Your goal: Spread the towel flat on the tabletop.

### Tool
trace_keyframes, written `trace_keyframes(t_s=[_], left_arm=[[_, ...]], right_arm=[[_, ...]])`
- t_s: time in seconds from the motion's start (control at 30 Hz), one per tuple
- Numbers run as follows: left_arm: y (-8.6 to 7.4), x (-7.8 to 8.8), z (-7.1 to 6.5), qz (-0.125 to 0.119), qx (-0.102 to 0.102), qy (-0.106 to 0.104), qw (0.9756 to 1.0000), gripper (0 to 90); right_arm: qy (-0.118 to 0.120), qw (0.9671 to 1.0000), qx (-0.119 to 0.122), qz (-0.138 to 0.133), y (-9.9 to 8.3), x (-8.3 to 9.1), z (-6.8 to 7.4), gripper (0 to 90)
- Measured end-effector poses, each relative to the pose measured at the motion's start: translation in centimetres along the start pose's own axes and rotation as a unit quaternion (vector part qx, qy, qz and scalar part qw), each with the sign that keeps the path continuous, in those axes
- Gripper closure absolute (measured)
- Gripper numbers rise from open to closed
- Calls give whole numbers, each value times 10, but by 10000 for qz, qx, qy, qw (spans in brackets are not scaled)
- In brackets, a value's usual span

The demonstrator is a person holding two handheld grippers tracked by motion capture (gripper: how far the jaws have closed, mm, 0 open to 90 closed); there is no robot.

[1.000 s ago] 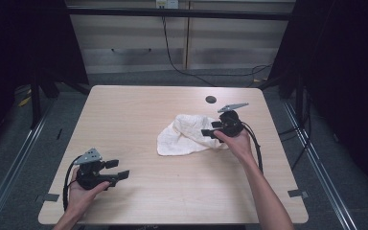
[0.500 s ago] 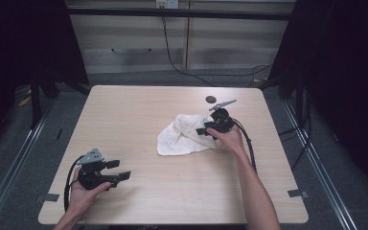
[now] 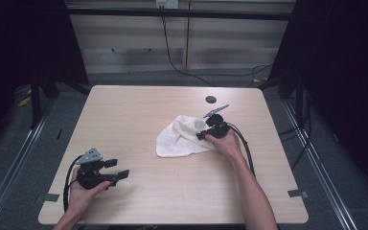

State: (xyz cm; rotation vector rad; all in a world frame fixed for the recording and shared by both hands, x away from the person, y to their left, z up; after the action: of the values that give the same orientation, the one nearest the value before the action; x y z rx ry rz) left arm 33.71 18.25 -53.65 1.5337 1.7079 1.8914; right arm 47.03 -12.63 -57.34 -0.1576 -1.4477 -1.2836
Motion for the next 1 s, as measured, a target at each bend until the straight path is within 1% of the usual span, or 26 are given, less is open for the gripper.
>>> trace_keyframes(t_s=[0.07, 0.13, 0.2, 0.27, 0.3, 0.33, 0.37, 0.43, 0.5, 0.53, 0.6, 0.7, 0.73, 0.77, 0.83, 0.87, 0.9, 0.97, 1.0], left_arm=[[0, 0, 1, 9, 3, 22, 10000, 276], [0, 0, 0, 9, 10, -1, 10000, 276], [-1, -1, 0, 36, -7, 18, 10000, 273], [-1, -2, 1, 78, -27, 13, 10000, 271], [-1, -2, 0, 75, -5, 17, 10000, 268], [-2, -3, 0, 100, -14, 13, 9999, 264], [-2, -3, 0, 110, -20, 9, 9999, 262], [-2, -4, -1, 132, -43, -6, 9999, 262], [-2, -4, -2, 131, -55, -20, 9999, 261], [-2, -4, -2, 126, -52, -21, 9999, 261], [-2, -3, -2, 121, -58, -17, 9999, 261], [-1, -3, -2, 102, -58, -17, 9999, 261], [-2, -3, -2, 110, -57, -21, 9999, 261], [-2, -3, -2, 135, -63, -49, 9999, 262], [-3, -4, -5, 180, -89, -113, 9997, 271], [-3, -4, -7, 183, -74, -167, 9997, 279], [-2, -5, -10, 156, -42, -238, 9996, 285], [-1, -5, -13, 164, -87, -264, 9995, 285], [-1, -5, -13, 171, -106, -259, 9995, 285]], right_arm=[[85, 10000, -39, -22, -2, 1, 4, 839], [102, 9999, -15, -22, -4, 1, 5, 841], [115, 9999, 12, -19, -6, 2, 8, 841], [182, 9998, 54, -31, -9, 3, 14, 841], [169, 9998, 56, -26, -10, 3, 15, 842], [231, 9997, 65, -65, -11, 3, 18, 842], [215, 9997, 60, -71, -14, 4, 20, 842], [309, 9995, 48, -96, -17, 5, 24, 842], [326, 9994, 89, -98, -19, 6, 27, 842], [318, 9994, 71, -100, -20, 7, 29, 842], [355, 9992, 178, -103, -23, 8, 33, 842], [369, 9990, 223, -103, -28, 9, 40, 842], [398, 9990, 185, -109, -29, 10, 43, 842], [437, 9986, 283, -96, -31, 10, 45, 842], [428, 9986, 297, -111, -33, 11, 50, 843], [464, 9984, 312, -99, -36, 12, 53, 843], [495, 9983, 269, -150, -36, 12, 54, 843], [535, 9981, 281, -139, -39, 13, 58, 844], [518, 9982, 284, -141, -40, 13, 59, 844]])
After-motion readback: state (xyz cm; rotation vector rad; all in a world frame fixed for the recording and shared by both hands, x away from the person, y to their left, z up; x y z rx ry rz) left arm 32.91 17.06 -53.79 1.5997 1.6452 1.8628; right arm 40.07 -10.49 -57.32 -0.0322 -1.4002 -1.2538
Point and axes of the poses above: each handheld gripper's, and its own axes: x roughly backward along the jaws, y roughly out of its top, z roughly to its left, the point moved 10 cm from there along -x, roughly forward along the jaws, and after that the axes turned 4 degrees about -x, right-handed, at the moved point
